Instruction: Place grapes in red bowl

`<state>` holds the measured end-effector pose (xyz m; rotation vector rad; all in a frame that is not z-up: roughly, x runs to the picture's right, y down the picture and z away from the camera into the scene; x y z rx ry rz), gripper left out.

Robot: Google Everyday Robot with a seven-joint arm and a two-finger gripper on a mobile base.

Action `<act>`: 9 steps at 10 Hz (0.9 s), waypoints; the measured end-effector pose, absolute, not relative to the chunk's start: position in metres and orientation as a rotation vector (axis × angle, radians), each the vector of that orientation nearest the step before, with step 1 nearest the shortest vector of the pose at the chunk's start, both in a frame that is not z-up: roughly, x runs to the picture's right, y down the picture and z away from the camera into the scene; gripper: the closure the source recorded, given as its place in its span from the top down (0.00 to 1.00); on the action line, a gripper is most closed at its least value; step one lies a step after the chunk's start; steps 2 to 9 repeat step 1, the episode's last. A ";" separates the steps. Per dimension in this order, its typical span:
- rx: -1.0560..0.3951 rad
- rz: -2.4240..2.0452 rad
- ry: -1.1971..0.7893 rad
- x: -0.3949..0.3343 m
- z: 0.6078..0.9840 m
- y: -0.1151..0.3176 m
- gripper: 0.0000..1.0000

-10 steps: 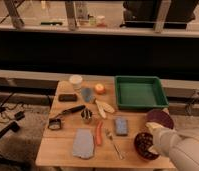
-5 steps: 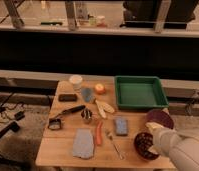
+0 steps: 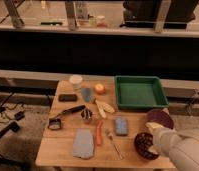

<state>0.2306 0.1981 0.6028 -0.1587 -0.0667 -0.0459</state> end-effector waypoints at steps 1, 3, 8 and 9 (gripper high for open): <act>-0.159 -0.046 -0.067 0.231 0.603 0.198 0.64; -0.159 -0.046 -0.067 0.231 0.603 0.198 0.64; -0.159 -0.046 -0.067 0.231 0.603 0.198 0.64; -0.159 -0.046 -0.067 0.231 0.603 0.198 0.64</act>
